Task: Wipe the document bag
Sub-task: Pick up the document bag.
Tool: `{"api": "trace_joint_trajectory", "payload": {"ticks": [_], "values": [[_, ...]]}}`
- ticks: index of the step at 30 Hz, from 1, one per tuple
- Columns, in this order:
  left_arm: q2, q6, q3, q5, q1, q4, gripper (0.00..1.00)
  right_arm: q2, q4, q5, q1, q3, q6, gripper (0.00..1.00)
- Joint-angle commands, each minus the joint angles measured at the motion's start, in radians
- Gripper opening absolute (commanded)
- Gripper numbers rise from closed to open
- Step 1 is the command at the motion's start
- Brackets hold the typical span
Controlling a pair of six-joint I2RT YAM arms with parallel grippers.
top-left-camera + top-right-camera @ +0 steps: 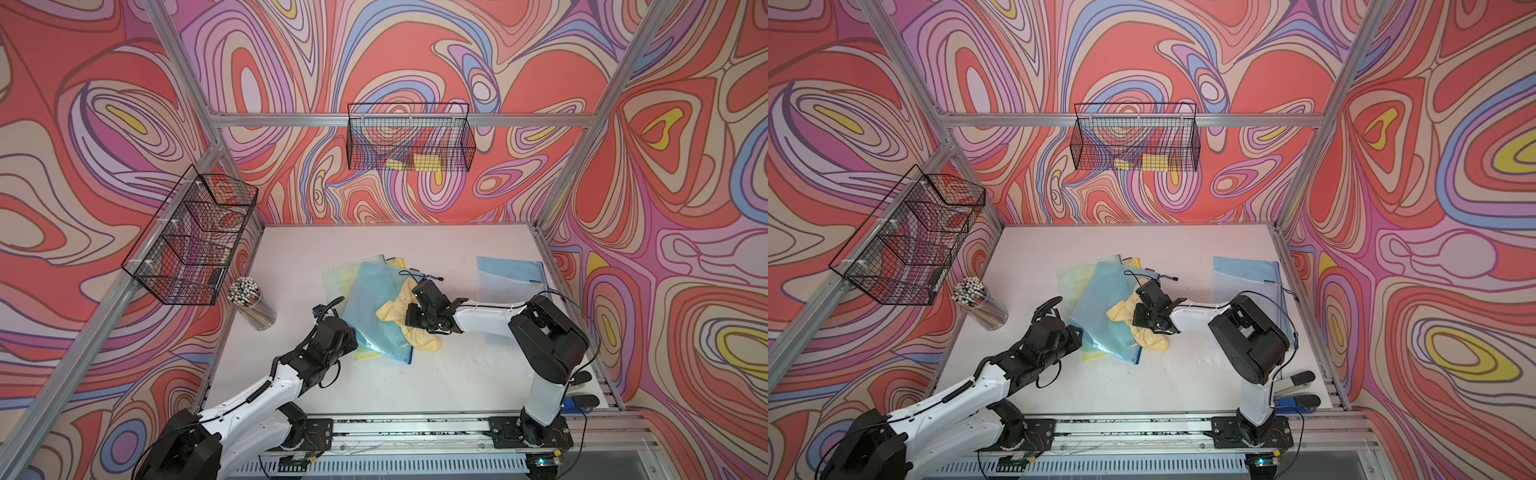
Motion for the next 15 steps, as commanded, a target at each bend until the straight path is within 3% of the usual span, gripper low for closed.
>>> {"api": "trace_joint_trajectory", "payload": {"ticks": [1, 4, 10, 15], "values": [[-0.052, 0.052, 0.032, -0.045, 0.005, -0.109, 0.56, 0.12, -0.171, -0.038, 0.008, -0.059, -0.003, 0.0], [-0.049, 0.072, 0.042, -0.041, 0.005, -0.126, 0.62, 0.124, -0.169, -0.046, 0.009, -0.056, -0.005, 0.0], [0.014, 0.099, 0.074, -0.032, 0.004, -0.134, 0.65, 0.124, -0.174, -0.044, 0.009, -0.055, -0.007, 0.0], [0.04, 0.095, 0.071, -0.039, 0.004, -0.098, 0.54, 0.124, -0.17, -0.045, 0.009, -0.059, -0.006, 0.0]]}}
